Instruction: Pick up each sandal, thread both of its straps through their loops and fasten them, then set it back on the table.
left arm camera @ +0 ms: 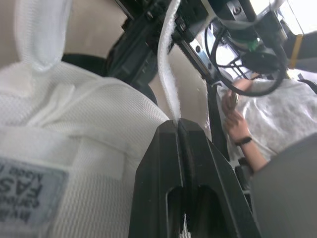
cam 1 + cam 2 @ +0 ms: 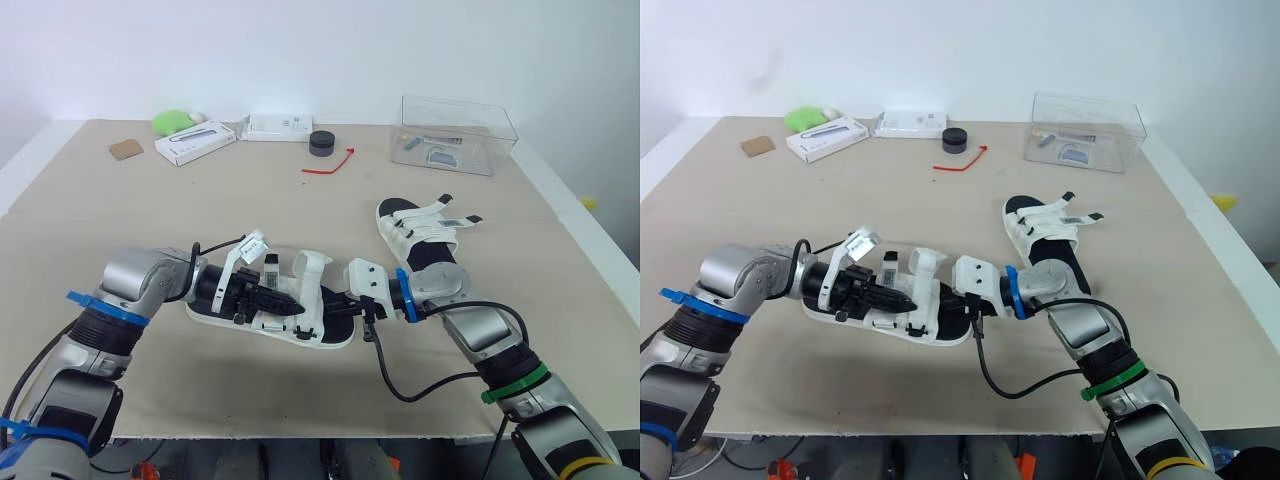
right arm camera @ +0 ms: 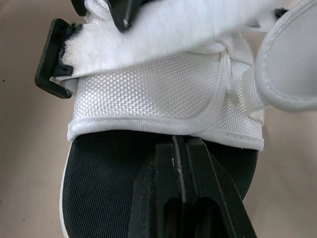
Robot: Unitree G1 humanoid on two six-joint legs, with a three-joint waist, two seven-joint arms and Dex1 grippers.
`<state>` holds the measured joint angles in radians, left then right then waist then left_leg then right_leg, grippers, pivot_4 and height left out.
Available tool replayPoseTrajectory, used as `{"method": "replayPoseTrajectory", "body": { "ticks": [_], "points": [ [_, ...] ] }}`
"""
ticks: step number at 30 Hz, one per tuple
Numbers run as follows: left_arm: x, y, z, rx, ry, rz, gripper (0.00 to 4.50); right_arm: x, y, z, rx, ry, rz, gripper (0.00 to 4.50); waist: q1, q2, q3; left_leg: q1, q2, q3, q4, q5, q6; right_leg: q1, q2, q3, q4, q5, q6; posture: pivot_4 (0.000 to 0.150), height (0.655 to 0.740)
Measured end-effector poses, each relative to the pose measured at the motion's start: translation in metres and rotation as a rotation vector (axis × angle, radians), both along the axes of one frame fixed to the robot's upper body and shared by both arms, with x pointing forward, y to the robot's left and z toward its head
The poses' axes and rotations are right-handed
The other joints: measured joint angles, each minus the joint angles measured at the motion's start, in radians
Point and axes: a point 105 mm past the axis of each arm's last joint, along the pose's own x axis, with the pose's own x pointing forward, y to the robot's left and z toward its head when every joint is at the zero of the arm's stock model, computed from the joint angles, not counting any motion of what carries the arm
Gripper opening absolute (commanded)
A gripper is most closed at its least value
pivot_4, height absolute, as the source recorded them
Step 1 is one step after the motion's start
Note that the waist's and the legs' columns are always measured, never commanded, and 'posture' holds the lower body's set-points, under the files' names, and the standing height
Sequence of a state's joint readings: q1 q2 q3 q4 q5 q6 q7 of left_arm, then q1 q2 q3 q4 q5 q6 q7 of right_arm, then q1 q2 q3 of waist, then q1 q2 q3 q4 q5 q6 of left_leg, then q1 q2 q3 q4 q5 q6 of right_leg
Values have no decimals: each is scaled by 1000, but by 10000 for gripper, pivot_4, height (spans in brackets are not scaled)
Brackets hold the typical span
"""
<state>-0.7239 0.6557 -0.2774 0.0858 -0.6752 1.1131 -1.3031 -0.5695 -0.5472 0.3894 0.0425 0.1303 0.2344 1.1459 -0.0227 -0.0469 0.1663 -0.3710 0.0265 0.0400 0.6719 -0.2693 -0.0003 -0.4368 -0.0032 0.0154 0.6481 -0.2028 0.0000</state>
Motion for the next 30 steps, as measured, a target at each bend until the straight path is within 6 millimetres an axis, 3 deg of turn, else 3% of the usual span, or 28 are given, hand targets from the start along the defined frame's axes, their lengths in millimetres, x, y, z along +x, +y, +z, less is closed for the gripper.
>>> {"method": "replayPoseTrajectory", "body": {
  "ticks": [13,15,20,30],
  "points": [
    [-6,-1,1,47,-121,-74,688,0,0,0,0,0,1,0,0,0,0,0,0,0,0,0,0,0,0,0,0,0,0,1500,7400],
    [-6,-1,1,48,-117,-71,6866,0,0,0,0,-1,1,0,0,0,0,0,0,0,0,0,0,0,0,0,0,0,0,1500,7400],
    [-8,-2,5,24,-114,-79,29348,1,0,0,-1,-1,0,0,0,0,0,0,0,0,0,0,0,0,0,0,0,0,0,1500,7400],
    [19,-11,20,-52,-134,47,29348,1,0,0,-9,-16,4,0,0,0,0,0,0,0,1,0,1,0,0,0,0,1,1,1500,7400]
  ]
}}
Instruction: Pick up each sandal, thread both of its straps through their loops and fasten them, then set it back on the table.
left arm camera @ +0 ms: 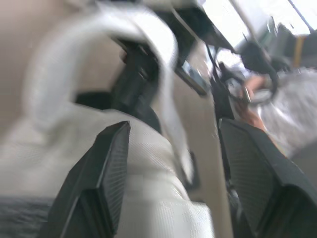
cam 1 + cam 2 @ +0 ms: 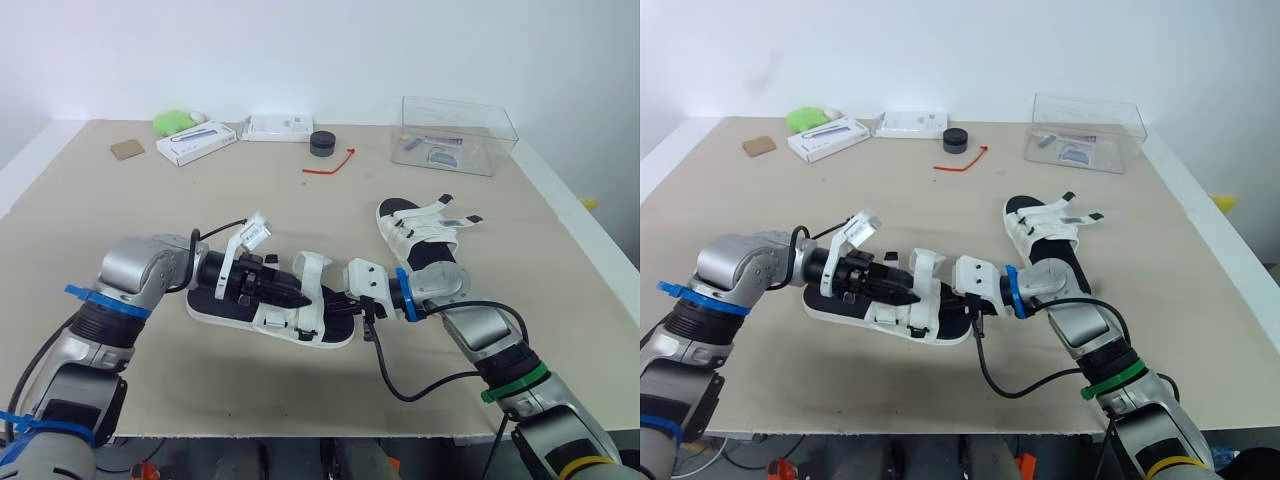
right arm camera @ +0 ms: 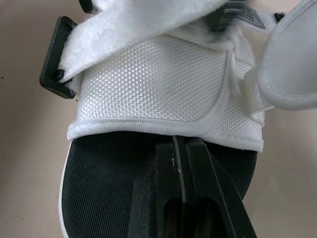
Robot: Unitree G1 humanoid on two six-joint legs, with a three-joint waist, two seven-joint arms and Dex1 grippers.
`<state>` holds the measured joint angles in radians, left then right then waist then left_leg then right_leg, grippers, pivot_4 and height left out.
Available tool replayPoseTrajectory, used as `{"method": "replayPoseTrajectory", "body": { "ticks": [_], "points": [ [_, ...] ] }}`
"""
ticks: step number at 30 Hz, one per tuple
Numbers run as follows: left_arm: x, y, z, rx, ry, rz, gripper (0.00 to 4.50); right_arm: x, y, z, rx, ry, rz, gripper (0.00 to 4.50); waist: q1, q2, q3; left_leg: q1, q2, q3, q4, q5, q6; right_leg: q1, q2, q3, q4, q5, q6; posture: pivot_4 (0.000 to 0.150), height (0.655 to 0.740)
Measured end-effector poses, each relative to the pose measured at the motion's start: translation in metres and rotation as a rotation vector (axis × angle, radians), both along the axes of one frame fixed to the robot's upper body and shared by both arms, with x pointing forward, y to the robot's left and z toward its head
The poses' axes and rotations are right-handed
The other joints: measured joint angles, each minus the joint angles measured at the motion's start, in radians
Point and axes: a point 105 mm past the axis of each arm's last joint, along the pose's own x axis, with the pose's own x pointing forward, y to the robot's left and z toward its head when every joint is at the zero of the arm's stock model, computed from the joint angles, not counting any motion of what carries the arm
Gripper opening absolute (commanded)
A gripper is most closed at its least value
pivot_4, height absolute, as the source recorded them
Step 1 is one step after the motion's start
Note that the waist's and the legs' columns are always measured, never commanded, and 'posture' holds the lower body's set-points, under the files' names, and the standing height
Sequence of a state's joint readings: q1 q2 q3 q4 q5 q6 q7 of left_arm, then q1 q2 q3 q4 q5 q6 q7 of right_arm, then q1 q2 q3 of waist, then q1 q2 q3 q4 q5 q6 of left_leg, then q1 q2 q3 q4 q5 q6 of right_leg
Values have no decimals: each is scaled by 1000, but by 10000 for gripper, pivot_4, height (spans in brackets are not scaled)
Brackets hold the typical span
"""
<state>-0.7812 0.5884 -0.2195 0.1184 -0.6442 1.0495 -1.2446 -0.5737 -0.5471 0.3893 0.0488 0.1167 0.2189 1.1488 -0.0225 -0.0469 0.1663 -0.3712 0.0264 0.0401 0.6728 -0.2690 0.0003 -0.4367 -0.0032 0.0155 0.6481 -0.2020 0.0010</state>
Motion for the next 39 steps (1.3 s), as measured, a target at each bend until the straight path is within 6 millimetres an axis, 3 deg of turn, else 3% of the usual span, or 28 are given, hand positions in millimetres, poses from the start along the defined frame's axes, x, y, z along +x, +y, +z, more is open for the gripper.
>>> {"method": "replayPoseTrajectory", "body": {
  "ticks": [3,5,10,16,24,34,37,39],
  "points": [
    [2,-6,-2,-6,1,9,29348,0,0,0,0,-3,3,0,0,0,0,0,0,0,0,0,0,0,0,0,0,0,0,1500,7400],
    [4,-8,-2,-9,-1,15,23677,0,0,0,0,-4,3,0,0,0,0,0,0,0,0,0,0,0,0,0,0,0,0,1500,7400],
    [9,-14,4,-28,-34,13,188,0,0,0,-1,-7,3,0,0,0,0,0,0,0,0,0,0,0,0,0,0,0,0,1500,7400],
    [4,-9,3,-6,-74,-10,188,-1,0,0,0,-8,4,0,0,0,0,0,0,0,0,0,0,0,0,1,0,0,0,1500,7400],
    [-18,-2,-13,31,-80,-69,188,-2,-1,-1,-2,-6,4,0,0,0,0,0,0,0,0,0,0,0,0,0,0,0,0,1500,7400],
    [-3,-12,-2,-29,-120,-19,188,-1,0,0,-4,-6,7,0,1,0,0,0,0,0,0,0,0,0,0,0,0,0,0,1500,7400],
    [-2,-11,-2,-39,-102,-10,8210,-1,0,0,-4,-7,7,0,1,0,0,0,0,0,0,0,0,0,0,0,0,0,0,1500,7400],
    [-3,-11,-2,-40,-89,-14,17978,-1,0,0,-4,-7,7,0,1,0,0,0,0,0,0,0,0,0,0,0,0,0,0,1500,7400]
  ]
}}
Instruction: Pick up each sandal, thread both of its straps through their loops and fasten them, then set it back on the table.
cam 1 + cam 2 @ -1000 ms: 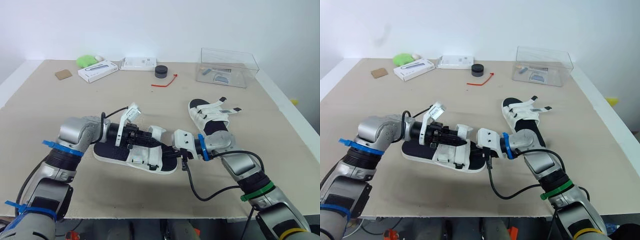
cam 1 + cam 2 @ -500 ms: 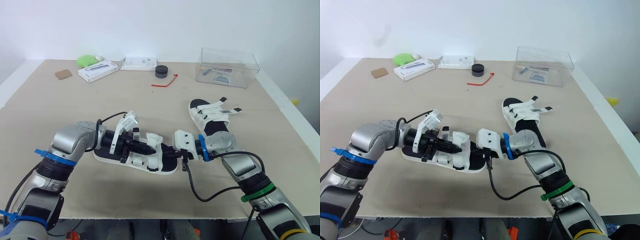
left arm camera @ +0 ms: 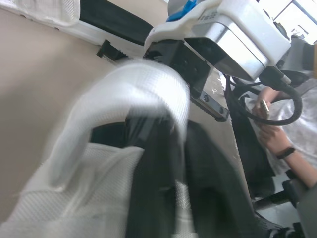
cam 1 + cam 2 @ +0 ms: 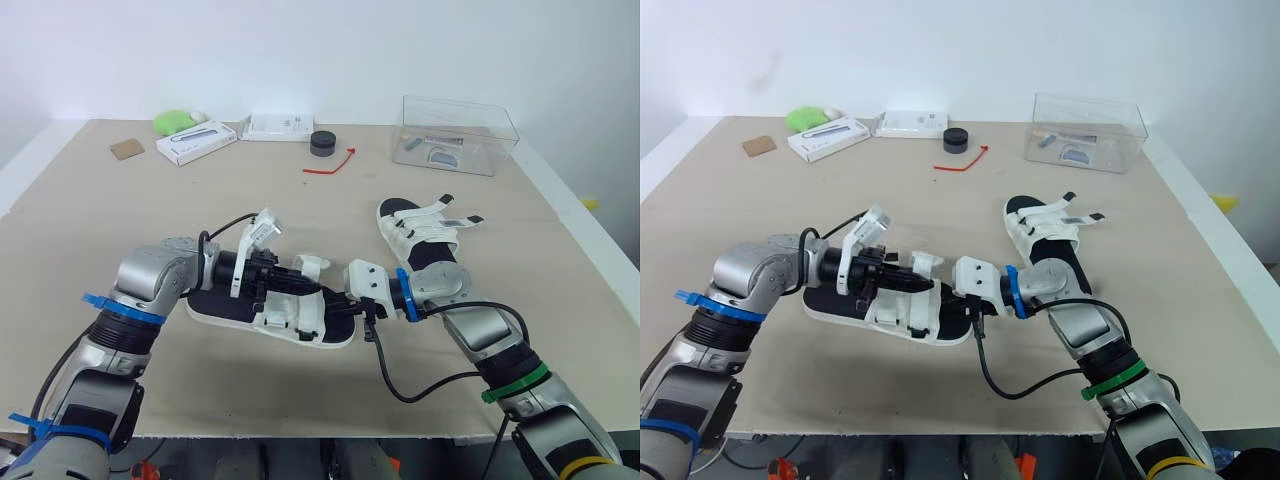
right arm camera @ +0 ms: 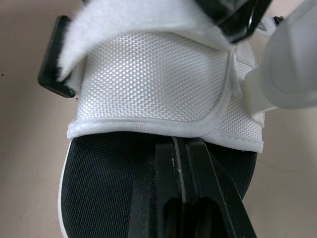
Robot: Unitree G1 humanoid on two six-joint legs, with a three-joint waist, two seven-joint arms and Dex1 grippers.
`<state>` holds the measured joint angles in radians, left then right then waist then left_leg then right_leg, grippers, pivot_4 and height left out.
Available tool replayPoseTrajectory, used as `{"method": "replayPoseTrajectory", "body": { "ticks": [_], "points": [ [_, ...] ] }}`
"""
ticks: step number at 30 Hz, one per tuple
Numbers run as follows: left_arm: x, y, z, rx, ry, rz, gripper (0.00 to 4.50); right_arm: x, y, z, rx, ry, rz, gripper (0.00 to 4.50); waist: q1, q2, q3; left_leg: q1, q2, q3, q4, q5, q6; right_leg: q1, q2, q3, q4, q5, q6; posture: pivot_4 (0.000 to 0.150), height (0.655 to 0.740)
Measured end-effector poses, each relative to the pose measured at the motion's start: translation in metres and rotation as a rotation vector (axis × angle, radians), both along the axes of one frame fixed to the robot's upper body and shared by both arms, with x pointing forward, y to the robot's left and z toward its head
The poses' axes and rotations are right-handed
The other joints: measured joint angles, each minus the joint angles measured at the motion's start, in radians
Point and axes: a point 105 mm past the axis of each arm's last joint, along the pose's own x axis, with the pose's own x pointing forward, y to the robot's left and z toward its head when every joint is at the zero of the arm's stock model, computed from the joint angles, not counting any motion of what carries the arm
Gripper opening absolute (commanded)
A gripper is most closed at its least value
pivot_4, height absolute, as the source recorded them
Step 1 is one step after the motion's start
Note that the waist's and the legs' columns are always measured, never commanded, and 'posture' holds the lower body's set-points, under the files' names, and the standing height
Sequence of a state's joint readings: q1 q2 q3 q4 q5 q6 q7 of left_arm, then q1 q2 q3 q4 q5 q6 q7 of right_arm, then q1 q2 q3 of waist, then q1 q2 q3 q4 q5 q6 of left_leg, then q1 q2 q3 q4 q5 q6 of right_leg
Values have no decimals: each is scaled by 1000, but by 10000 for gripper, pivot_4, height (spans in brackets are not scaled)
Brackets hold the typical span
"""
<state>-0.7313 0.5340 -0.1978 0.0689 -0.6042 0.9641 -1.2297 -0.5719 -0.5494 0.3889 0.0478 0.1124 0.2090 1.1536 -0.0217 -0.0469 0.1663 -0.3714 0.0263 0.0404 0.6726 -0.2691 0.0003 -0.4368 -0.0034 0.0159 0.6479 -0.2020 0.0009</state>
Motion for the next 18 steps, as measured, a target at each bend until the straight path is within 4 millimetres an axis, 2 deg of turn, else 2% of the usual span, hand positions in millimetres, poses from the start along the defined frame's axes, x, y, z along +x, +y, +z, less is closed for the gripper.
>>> {"method": "replayPoseTrajectory", "body": {
  "ticks": [2,11,12,13,16,17,18],
  "points": [
    [-1,0,1,-5,4,-4,26276,0,0,0,0,0,0,0,0,0,0,0,0,0,0,0,0,0,0,0,0,0,0,1500,7400],
    [-11,7,6,16,16,-48,26276,1,0,0,-1,-1,-1,0,0,0,0,0,0,0,0,0,0,0,0,0,0,0,0,1500,7400],
    [-11,7,5,17,20,-49,21176,1,0,0,-1,-1,-1,0,0,0,0,0,0,0,0,0,0,0,0,0,0,0,0,1500,7400],
    [-12,6,3,19,27,-53,19035,1,0,0,-1,-1,-1,0,0,0,0,0,0,0,0,0,0,0,0,0,0,0,0,1500,7400],
    [-14,3,-1,28,42,-66,2132,1,0,0,-1,-2,0,0,0,0,0,0,0,0,0,0,0,0,0,0,0,0,0,1500,7400],
    [-14,2,-1,26,42,-68,207,1,0,0,-1,-3,1,0,0,0,0,0,0,0,0,0,0,0,0,0,0,0,0,1500,7400],
    [-14,2,-2,26,42,-69,207,1,0,0,-1,-3,1,0,0,0,0,0,0,0,0,0,0,0,0,0,0,0,0,1500,7400]
  ]
}}
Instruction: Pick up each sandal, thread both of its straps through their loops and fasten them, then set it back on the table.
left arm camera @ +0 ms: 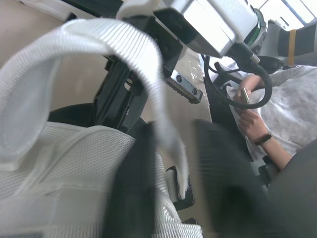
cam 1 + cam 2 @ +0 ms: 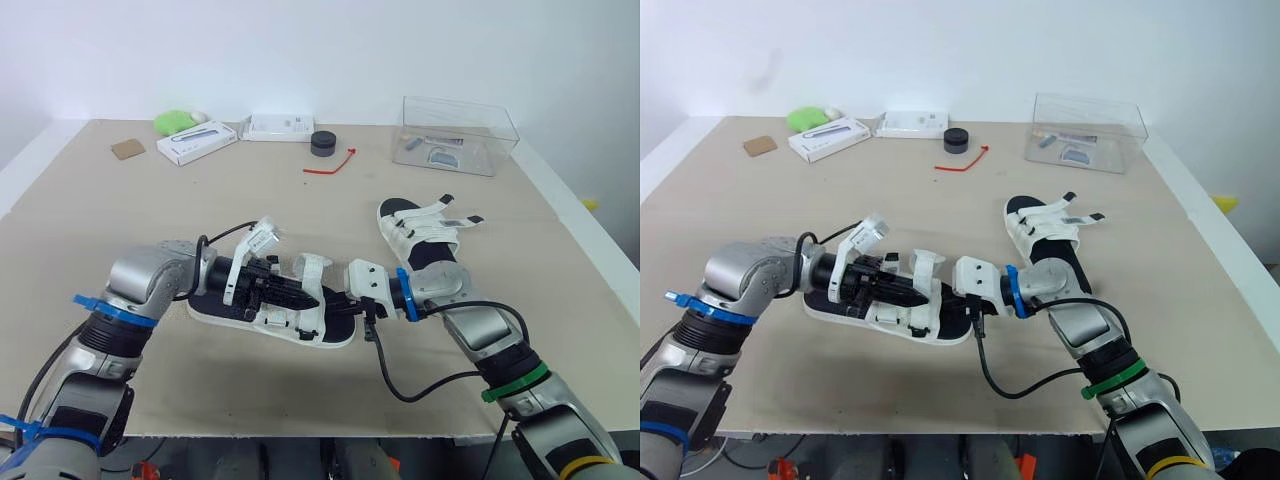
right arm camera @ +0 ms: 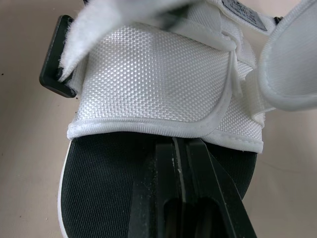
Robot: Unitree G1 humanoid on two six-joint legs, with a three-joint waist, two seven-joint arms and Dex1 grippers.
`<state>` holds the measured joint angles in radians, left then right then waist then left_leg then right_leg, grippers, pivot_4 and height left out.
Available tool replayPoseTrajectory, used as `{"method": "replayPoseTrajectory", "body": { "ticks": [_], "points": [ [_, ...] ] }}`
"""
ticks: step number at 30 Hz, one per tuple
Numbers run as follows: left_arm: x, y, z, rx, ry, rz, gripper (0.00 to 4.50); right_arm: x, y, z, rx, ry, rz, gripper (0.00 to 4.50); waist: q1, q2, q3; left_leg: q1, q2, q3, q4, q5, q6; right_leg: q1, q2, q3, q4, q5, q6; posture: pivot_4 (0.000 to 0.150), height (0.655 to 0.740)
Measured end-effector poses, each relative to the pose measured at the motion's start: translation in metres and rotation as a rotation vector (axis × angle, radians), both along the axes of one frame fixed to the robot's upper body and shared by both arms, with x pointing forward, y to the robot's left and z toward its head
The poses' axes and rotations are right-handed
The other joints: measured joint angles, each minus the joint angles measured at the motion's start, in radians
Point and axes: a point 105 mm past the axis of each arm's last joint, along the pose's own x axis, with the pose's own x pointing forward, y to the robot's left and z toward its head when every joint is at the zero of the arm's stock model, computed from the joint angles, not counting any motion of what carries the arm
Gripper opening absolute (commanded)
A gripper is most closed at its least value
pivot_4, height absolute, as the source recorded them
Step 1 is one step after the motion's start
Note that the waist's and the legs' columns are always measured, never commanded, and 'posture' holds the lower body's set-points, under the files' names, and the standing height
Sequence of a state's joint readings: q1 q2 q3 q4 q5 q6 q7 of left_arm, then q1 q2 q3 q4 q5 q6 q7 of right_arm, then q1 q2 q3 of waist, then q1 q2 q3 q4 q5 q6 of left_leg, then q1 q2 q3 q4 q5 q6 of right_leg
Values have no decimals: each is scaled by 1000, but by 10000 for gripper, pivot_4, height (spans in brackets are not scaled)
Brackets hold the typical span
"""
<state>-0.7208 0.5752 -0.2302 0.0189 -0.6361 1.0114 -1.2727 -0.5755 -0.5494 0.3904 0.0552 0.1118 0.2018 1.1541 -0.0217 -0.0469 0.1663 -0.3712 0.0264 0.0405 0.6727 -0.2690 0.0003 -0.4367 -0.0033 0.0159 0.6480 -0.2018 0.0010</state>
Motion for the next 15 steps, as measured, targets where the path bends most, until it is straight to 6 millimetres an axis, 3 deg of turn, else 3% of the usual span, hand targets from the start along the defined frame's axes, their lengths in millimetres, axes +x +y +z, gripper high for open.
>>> {"method": "replayPoseTrajectory", "body": {
  "ticks": [15],
  "points": [
    [-7,0,-3,19,-31,-50,207,0,0,0,0,-1,1,0,0,0,0,0,0,0,0,0,0,0,0,0,0,0,0,1500,7400]
  ]
}}
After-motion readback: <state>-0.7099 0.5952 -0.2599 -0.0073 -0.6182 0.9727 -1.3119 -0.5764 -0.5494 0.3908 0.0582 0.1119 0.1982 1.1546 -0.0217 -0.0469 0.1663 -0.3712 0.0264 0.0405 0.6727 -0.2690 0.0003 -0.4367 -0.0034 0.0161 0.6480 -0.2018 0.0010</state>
